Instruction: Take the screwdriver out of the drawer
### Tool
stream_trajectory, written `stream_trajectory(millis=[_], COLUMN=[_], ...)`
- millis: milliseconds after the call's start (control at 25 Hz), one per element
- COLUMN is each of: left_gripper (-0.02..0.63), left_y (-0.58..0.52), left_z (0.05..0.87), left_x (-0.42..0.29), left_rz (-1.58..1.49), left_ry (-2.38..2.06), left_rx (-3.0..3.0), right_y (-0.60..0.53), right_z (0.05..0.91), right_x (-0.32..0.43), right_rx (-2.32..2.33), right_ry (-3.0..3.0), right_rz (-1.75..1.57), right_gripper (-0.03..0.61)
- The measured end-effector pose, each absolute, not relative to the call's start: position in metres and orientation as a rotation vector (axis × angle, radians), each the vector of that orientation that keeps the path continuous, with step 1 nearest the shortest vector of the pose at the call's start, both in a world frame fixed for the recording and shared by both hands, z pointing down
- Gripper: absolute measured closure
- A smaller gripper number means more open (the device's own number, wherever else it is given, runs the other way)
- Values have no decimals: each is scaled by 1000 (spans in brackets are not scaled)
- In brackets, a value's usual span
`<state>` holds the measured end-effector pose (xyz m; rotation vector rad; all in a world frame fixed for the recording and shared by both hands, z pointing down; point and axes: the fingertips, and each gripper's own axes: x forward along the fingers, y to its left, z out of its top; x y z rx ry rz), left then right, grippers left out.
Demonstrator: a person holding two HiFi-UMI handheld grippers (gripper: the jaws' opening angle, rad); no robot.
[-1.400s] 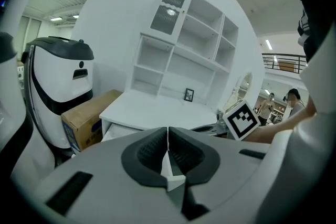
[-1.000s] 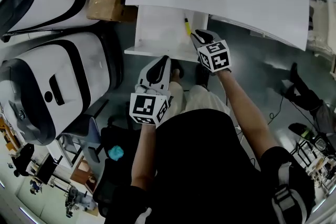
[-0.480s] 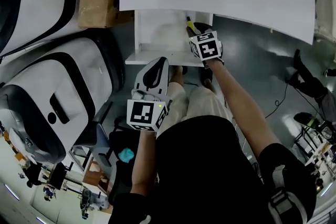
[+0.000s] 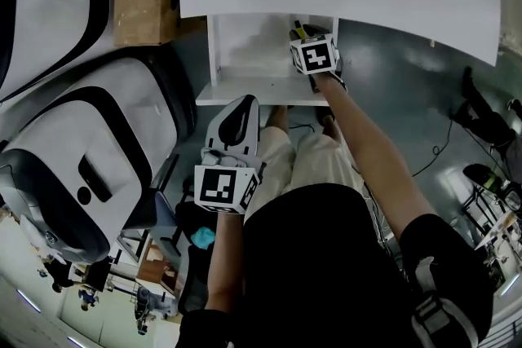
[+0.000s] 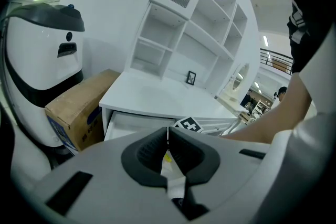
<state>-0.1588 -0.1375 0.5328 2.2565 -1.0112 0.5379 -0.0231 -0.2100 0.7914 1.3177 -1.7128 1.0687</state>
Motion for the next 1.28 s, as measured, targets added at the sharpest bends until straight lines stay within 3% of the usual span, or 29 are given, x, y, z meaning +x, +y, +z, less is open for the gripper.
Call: stream_trajectory(millis=[800,1280], left_gripper=[586,586], left_y=[-129,-97], left_z=[543,500], left_x=[-160,-143], left_rz=[551,462], left_ry=[-1009,-1091], left_rx=[2229,2242], right_y=[-192,-200], right_z=[841,729], right_x=[-19,-54], right_rx=[1295,1096], right_ry=[-1550,-1946], right_rz=[1130,804], right_gripper=[485,485])
